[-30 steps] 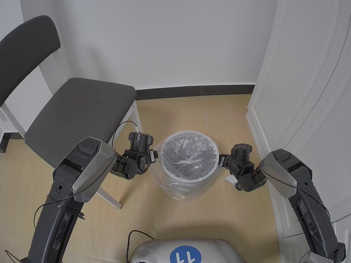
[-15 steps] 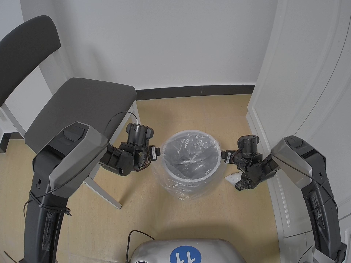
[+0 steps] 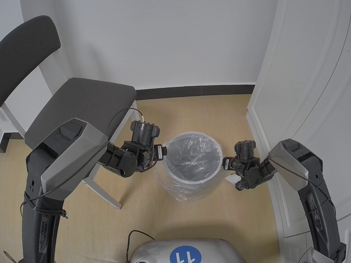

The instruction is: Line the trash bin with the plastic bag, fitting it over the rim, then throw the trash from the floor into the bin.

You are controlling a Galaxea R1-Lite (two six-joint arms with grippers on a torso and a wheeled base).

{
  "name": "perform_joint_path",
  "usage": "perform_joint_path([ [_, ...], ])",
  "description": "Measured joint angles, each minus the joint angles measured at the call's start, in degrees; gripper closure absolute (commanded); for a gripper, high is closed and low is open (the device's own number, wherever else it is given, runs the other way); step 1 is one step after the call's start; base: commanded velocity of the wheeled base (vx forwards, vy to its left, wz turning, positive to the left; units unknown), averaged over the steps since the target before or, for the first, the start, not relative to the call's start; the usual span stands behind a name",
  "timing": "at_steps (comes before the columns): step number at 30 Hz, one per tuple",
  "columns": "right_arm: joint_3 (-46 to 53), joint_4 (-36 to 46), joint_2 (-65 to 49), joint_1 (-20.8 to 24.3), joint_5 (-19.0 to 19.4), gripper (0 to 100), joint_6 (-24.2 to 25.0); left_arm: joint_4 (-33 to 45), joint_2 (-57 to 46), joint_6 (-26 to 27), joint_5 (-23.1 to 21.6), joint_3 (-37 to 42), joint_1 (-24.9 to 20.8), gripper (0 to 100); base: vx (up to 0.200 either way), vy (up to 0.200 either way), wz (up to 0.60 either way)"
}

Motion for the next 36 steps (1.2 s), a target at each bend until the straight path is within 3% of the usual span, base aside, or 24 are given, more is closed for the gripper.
perform_joint_path([
  [12, 0.4, 1.6, -1.2, -1.9, 0.3, 0, -1.4, -0.1, -0.3, 0.0, 0.0, 0.5, -0.6, 0, 0.0, 0.0, 0.0],
  [20, 3.5, 7.6, -6.9, -5.2, 11.6, 0, 1.3, -0.1, -0.5, 0.0, 0.0, 0.6, -0.6, 0, 0.0, 0.0, 0.0],
  [23, 4.2, 10.3, -8.4, -6.1, 13.8, 0, 3.0, -0.1, -0.5, 0.0, 0.0, 0.6, -0.6, 0, 0.0, 0.0, 0.0],
  [27, 3.9, 10.5, -8.7, -6.8, 13.2, 0, 2.4, -0.1, -0.5, 0.0, 0.0, 0.6, -0.6, 0, 0.0, 0.0, 0.0],
  [36, -0.8, 11.1, -4.3, -6.1, 5.2, 0, -3.0, -0.1, -0.5, 0.0, 0.0, 0.6, -0.6, 0, 0.0, 0.0, 0.0],
])
